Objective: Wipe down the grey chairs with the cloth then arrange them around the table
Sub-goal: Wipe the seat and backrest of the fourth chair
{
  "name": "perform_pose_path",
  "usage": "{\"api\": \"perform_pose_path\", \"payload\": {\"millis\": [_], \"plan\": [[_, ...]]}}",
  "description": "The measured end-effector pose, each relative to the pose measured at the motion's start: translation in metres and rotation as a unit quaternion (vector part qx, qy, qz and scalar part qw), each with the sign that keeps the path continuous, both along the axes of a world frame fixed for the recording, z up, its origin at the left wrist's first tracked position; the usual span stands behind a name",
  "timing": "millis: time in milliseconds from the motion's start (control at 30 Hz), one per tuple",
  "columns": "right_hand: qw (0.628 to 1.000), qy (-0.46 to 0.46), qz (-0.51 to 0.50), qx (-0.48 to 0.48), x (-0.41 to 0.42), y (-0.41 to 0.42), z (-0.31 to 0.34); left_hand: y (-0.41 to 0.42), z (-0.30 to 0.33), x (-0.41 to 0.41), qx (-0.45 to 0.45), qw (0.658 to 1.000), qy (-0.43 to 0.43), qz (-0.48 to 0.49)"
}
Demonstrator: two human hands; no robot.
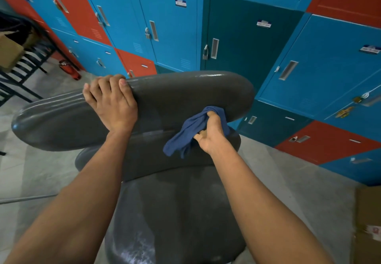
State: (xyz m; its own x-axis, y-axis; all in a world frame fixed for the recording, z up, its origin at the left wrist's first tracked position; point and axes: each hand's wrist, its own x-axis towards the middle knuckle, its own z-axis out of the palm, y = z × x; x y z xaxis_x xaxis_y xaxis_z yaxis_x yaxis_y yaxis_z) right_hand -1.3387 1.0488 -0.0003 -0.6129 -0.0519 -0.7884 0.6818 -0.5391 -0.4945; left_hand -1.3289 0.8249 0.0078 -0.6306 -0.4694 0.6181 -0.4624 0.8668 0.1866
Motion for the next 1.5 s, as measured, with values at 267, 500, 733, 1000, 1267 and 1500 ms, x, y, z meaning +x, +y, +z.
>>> {"api": "perform_pose_path", "payload": {"millis": [267,500,733,1000,1267,1500], "plan": [[0.998,0.054,0.01,0.033,-0.01,-0.013,0.008,0.0,0.004,0.004,0.01,1.0,-0.017,-0.018],[0.996,0.016,0.07,0.062,0.004,-0.011,-0.021,0.0,0.003,0.004,0.011,1.0,-0.02,-0.016],[0.982,0.02,0.171,0.077,0.008,-0.056,-0.011,0.003,0.0,0.001,0.02,1.0,-0.006,-0.007],[0.958,0.139,0.177,0.176,0.006,-0.031,0.003,0.0,-0.001,0.003,0.018,1.0,-0.011,-0.012],[0.917,0.028,0.346,0.197,0.008,-0.07,-0.036,-0.002,-0.005,-0.001,0.008,1.0,0.01,-0.011],[0.901,0.042,0.396,0.171,0.008,-0.098,-0.038,0.001,-0.007,-0.006,0.008,1.0,0.016,0.005]]}}
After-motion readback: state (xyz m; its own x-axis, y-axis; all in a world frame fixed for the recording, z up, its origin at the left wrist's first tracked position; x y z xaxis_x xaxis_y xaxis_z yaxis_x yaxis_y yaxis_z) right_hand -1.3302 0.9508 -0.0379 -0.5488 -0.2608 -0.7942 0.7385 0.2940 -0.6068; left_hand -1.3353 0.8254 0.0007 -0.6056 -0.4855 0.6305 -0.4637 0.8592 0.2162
